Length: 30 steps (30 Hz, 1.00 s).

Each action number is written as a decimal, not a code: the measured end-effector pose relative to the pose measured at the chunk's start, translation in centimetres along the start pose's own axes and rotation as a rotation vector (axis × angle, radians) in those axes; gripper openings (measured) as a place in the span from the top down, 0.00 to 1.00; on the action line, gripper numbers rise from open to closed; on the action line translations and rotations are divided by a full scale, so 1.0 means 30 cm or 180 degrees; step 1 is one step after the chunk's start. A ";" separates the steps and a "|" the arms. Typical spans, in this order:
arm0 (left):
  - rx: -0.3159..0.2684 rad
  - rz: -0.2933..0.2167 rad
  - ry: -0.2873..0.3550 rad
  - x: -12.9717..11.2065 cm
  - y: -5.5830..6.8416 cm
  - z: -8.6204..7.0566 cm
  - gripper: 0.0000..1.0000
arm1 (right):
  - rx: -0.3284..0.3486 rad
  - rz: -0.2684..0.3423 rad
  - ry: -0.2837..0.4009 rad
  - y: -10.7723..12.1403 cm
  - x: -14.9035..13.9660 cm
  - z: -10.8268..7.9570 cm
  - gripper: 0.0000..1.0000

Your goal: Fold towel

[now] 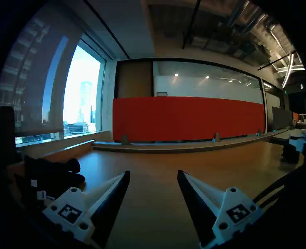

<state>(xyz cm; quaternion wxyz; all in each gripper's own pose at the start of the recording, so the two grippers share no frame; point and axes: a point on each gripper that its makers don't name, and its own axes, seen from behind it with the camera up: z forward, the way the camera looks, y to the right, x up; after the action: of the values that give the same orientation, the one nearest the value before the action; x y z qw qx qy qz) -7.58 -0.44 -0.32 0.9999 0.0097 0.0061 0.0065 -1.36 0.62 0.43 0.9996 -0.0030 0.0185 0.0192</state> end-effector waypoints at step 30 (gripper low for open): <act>-0.0001 0.0001 -0.0002 0.005 -0.002 0.000 0.16 | 0.0029 -0.0002 0.0000 -0.005 -0.002 -0.003 0.00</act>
<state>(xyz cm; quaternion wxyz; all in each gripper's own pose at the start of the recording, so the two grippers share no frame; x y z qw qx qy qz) -7.44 -0.51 -0.33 0.9999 0.0096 0.0058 0.0066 -1.41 0.48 0.35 0.9996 0.0015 0.0186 0.0188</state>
